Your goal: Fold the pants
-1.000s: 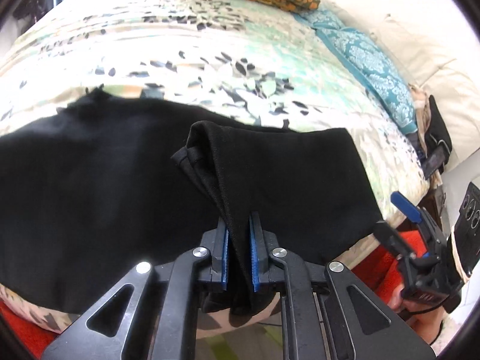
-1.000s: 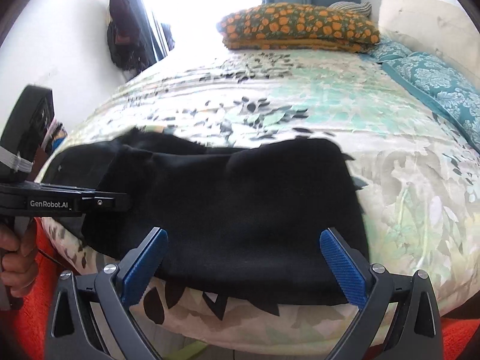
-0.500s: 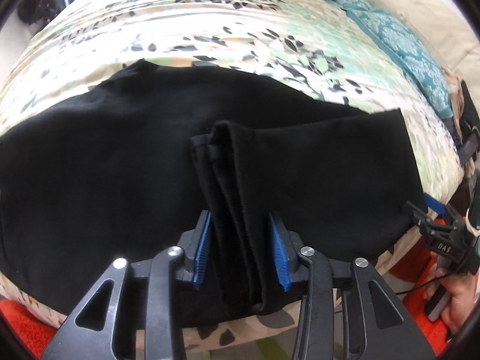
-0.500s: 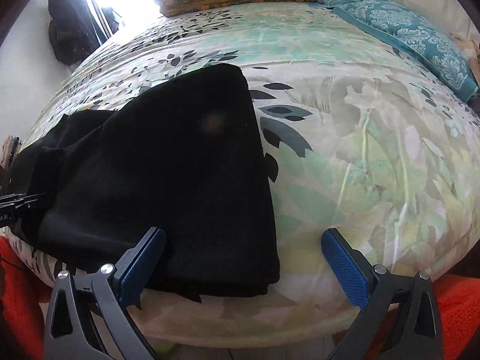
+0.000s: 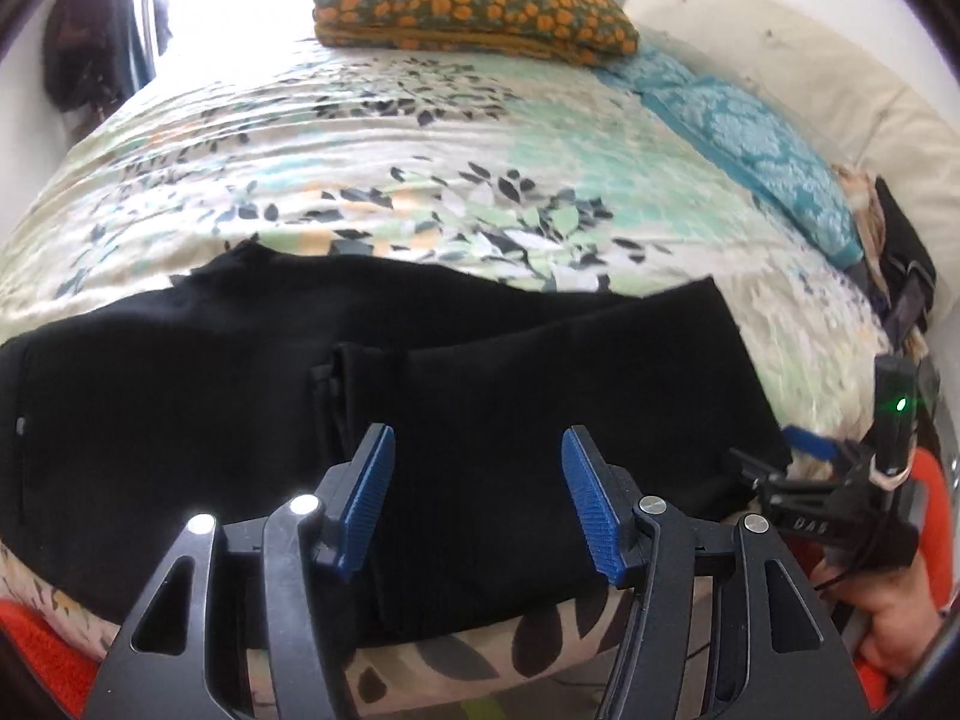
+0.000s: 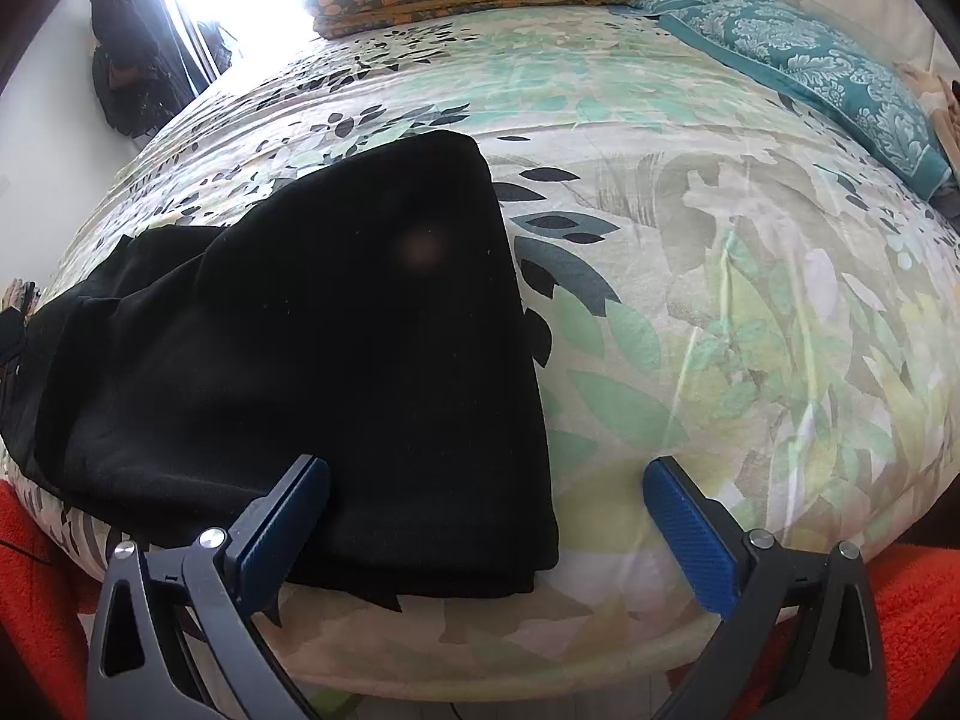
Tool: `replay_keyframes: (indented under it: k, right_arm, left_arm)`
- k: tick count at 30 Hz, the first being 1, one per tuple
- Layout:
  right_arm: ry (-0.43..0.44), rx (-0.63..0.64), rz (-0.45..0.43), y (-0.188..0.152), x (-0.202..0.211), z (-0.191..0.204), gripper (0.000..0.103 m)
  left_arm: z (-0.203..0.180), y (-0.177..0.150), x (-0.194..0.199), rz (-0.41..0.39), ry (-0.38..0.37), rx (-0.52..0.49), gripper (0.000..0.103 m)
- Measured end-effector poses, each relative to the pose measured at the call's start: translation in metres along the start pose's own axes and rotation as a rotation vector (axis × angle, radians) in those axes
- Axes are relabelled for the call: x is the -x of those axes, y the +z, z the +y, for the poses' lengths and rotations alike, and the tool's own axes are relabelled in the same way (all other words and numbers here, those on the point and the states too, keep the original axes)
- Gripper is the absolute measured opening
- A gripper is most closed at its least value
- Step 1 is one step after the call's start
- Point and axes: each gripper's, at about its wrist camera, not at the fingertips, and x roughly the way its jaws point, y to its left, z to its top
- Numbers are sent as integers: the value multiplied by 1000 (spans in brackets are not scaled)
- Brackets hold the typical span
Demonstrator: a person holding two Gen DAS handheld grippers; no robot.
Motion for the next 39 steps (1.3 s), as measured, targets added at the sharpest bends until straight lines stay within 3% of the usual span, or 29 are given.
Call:
replay_keyframes:
  k: [4, 7, 9, 11, 13, 15, 19, 20, 25, 30, 33, 39]
  right_arm:
    - [12, -15, 4, 2, 11, -6, 103]
    - [-23, -14, -138, 3, 49, -8, 103]
    - [31, 21, -255, 6, 75, 1, 103]
    - [170, 65, -329, 7, 90, 16, 103]
    - [289, 113, -313, 7, 88, 38, 103]
    - [345, 157, -239, 4, 71, 59, 103]
    - [308, 224, -9, -11, 18, 89, 99]
    - [278, 256, 10, -15, 10, 93, 99]
    - [157, 416, -26, -27, 10, 117, 103]
    - [248, 337, -158, -16, 47, 100, 103]
    - [232, 324, -233, -13, 61, 95, 103]
    - [224, 280, -215, -6, 55, 98, 103]
  left_arm:
    - [9, -18, -33, 97, 29, 14, 60]
    - [6, -21, -29, 82, 40, -16, 60]
    - [4, -23, -31, 81, 44, -16, 60]
    - [5, -24, -34, 77, 41, -14, 61]
    - [5, -26, -33, 77, 41, -21, 61]
    - [6, -25, -33, 76, 36, -20, 61]
    - [7, -26, -33, 75, 25, -24, 61]
    - [6, -26, -34, 76, 23, -26, 62]
    - [5, -26, -34, 73, 8, -31, 67]
    - [23, -18, -6, 34, -50, 59, 67]
    - [46, -9, 15, -21, -41, 119, 67]
    - [111, 2, 42, -95, -18, 325, 68]
